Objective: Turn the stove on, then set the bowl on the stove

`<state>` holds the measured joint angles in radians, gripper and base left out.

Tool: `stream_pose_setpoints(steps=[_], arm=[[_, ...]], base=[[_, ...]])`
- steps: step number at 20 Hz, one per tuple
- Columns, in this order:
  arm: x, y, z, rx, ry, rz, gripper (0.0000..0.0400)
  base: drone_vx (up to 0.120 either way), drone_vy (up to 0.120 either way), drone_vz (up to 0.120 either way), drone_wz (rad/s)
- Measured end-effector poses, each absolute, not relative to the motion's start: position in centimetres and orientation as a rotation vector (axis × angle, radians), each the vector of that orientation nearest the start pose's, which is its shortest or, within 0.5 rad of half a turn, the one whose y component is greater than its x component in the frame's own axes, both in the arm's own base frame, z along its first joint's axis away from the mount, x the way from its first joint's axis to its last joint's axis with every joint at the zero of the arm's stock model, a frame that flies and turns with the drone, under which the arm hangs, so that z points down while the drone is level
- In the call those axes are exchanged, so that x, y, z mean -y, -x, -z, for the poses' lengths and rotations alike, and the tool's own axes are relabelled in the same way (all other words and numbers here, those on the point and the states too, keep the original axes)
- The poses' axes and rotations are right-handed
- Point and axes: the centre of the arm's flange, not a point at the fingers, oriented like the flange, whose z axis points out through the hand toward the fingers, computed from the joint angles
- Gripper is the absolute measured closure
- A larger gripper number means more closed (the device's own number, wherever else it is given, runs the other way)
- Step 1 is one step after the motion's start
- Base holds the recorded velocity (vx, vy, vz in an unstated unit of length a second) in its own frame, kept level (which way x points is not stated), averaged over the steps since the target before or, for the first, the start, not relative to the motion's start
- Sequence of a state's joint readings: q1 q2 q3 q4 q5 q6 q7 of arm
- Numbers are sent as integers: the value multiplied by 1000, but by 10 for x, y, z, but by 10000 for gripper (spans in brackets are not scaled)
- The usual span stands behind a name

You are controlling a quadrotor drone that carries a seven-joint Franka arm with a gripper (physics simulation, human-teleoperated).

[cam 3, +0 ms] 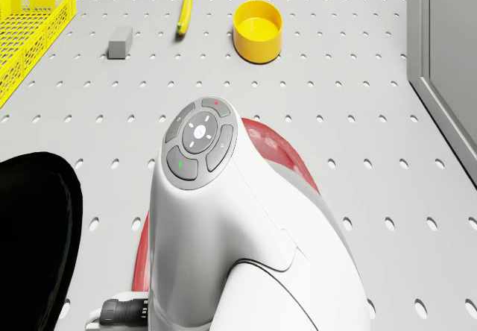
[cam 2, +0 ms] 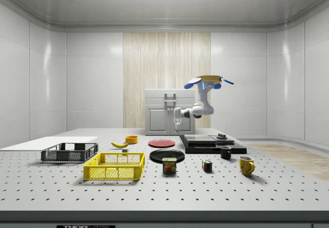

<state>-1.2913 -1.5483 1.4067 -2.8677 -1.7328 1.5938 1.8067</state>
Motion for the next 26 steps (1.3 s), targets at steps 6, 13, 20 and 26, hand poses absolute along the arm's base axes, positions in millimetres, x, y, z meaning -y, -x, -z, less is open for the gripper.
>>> stream_pose_setpoints(steps=[6,13,20,26], arm=[[34,-307,-483,2,-1,-786,0],[34,-307,-483,2,-1,-786,0],[34,-307,-483,2,-1,-786,0],[34,-307,-483,2,-1,-786,0]], base=[[120,-27,-27,0],[120,0,-109,0],[120,0,0,0],[120,0,0,0]])
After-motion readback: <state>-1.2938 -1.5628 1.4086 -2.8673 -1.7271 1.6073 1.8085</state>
